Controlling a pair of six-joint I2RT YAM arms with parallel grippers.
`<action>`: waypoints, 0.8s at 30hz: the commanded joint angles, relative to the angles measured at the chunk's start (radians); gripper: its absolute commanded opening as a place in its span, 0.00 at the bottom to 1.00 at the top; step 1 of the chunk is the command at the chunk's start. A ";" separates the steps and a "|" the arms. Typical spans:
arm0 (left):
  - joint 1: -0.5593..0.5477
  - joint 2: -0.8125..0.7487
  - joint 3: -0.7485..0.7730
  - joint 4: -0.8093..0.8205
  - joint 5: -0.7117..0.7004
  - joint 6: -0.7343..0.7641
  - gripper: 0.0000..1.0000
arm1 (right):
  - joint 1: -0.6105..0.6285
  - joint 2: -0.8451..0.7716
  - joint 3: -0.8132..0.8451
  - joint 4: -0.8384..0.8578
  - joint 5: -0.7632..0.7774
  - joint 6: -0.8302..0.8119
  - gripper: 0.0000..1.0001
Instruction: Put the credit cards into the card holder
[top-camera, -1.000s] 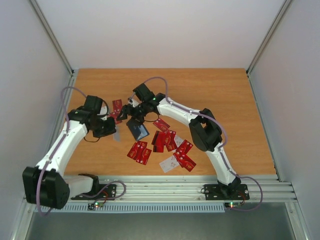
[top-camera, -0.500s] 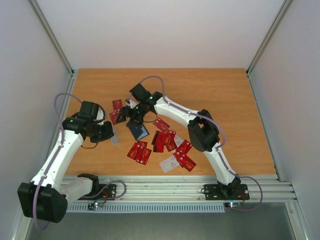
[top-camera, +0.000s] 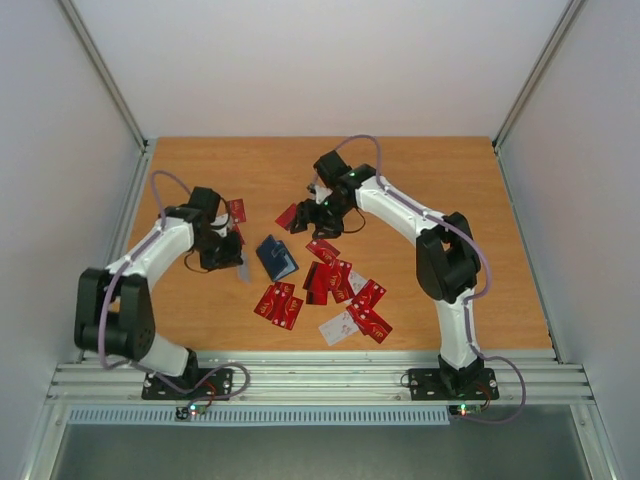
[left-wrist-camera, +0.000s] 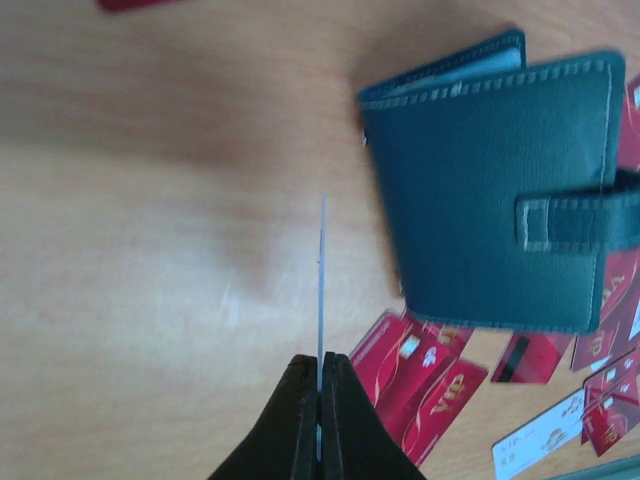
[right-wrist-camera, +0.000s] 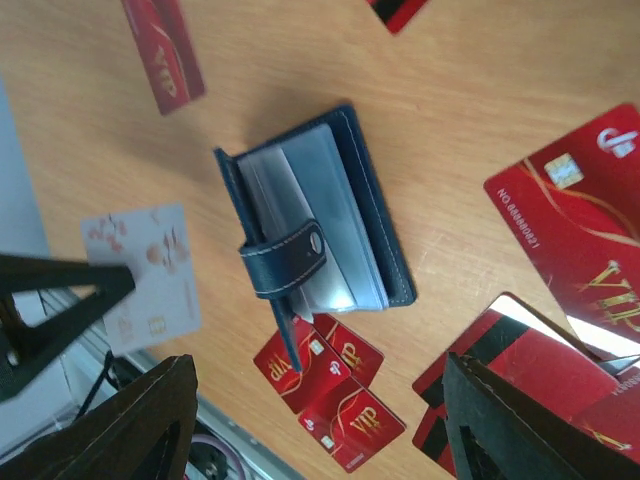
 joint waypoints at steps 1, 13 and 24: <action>-0.006 0.128 0.099 0.101 0.028 0.021 0.00 | 0.018 0.044 -0.018 0.009 -0.086 -0.013 0.68; -0.030 0.312 0.192 0.126 0.044 0.019 0.00 | 0.042 0.149 -0.004 0.206 -0.313 0.117 0.68; -0.038 0.348 0.184 0.163 0.078 -0.009 0.00 | 0.055 0.142 -0.039 0.239 -0.344 0.133 0.68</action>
